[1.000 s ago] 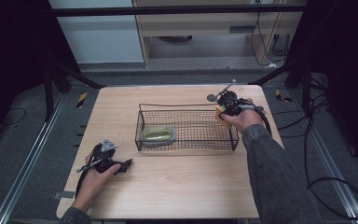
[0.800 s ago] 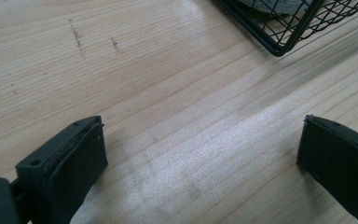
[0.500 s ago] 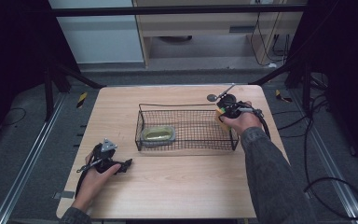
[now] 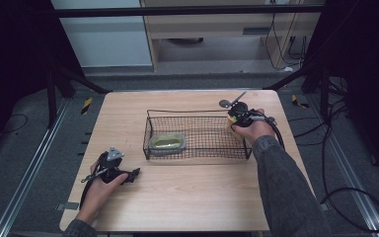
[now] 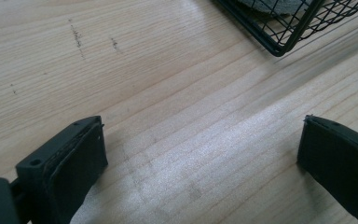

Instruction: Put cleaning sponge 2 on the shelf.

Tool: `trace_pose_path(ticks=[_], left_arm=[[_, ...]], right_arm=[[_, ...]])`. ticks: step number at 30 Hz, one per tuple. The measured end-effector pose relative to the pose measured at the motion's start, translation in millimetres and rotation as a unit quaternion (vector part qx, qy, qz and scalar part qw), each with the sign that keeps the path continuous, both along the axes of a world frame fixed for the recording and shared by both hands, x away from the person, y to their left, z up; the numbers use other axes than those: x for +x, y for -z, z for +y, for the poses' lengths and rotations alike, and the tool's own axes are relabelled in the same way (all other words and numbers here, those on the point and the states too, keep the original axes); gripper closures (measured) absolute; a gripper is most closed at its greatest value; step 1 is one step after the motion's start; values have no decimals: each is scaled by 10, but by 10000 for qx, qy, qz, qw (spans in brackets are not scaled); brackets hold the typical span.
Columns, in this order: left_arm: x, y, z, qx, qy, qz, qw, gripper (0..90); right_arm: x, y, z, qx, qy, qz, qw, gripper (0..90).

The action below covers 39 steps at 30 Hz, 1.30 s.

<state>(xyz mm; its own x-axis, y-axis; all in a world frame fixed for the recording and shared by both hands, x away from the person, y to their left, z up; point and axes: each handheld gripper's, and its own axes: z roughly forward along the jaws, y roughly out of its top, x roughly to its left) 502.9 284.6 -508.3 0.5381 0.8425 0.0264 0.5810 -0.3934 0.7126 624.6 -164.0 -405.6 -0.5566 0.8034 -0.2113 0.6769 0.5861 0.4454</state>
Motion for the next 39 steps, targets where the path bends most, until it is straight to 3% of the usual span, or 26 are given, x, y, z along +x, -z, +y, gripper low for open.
trace_pose_path(ticks=[13,19,27,39], left_arm=[[0,1,0,-1,1,-5,10000,0],[0,0,1,1,6,-1,10000,0],[1,1,1,-2,11,-4,10000,0],[2,1,1,-2,14,-8,10000,1]], right_arm=[[42,123,27,-97,-2,54,9999,646],[42,122,38,-97,27,71,9999,637],[19,96,57,-64,26,82,9999,542],[-78,43,138,119,-111,115,9998,516]])
